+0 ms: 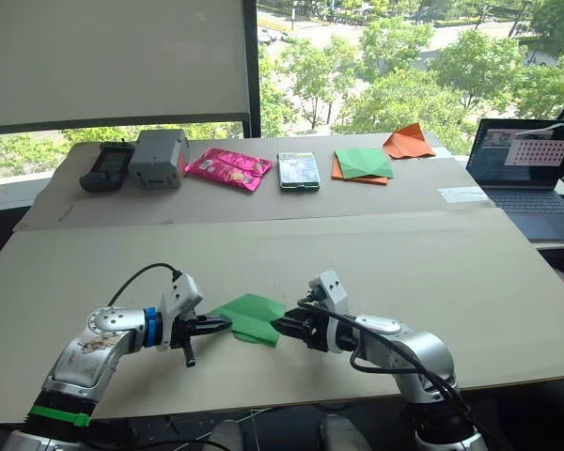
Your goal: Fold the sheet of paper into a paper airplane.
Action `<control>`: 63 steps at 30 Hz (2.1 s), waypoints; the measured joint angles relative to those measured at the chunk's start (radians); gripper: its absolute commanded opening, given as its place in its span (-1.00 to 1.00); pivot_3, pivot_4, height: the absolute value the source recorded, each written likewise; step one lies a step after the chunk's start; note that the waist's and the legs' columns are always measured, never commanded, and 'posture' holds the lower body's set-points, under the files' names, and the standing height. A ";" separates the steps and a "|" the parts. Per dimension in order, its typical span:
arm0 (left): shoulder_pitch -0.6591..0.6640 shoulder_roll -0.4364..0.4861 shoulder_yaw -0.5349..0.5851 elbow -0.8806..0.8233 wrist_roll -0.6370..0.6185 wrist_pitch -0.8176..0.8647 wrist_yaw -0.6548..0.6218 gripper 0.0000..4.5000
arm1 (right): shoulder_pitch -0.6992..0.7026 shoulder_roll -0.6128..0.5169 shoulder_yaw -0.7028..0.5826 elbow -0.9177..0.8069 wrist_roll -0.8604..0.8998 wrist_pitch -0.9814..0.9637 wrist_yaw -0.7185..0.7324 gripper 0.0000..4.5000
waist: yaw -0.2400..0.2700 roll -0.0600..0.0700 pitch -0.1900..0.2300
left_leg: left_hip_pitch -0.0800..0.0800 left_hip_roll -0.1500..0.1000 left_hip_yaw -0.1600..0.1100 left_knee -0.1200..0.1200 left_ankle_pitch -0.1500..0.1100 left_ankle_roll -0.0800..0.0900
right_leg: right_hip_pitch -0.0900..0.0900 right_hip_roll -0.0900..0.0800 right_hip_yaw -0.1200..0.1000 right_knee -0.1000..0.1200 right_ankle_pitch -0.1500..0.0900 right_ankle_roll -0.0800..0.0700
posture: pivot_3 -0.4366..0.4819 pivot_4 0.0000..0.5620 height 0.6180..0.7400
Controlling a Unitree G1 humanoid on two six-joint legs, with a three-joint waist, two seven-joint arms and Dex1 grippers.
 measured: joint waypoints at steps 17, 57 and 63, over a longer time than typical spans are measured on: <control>0.007 0.017 -0.004 -0.007 0.007 0.000 -0.003 -1.00 | -0.015 0.045 -0.019 0.046 0.039 -0.015 -0.047 -0.68 | 0.000 0.000 0.000 | -0.001 0.000 0.000 0.000 0.000 0.000 | -0.001 0.000 0.000 0.000 0.000 0.000 | -0.05 -0.47 0.87; 0.011 0.102 0.119 -0.029 -0.138 0.153 -0.039 -1.00 | -0.090 -0.335 0.472 0.199 -0.791 -1.204 0.150 -0.99 | 0.003 -0.002 0.001 | 0.000 0.000 0.000 0.000 -0.001 -0.001 | 0.000 -0.001 0.000 -0.004 0.000 0.000 | -0.05 -0.47 0.87; -0.030 0.056 0.095 -0.053 -0.139 0.155 -0.015 -1.00 | -0.090 -0.312 0.468 0.204 -0.802 -1.204 0.168 -0.99 | 0.002 -0.002 0.001 | 0.002 0.000 0.000 0.000 0.000 0.000 | 0.001 0.000 0.000 -0.003 0.000 0.000 | -0.05 -0.47 0.87</control>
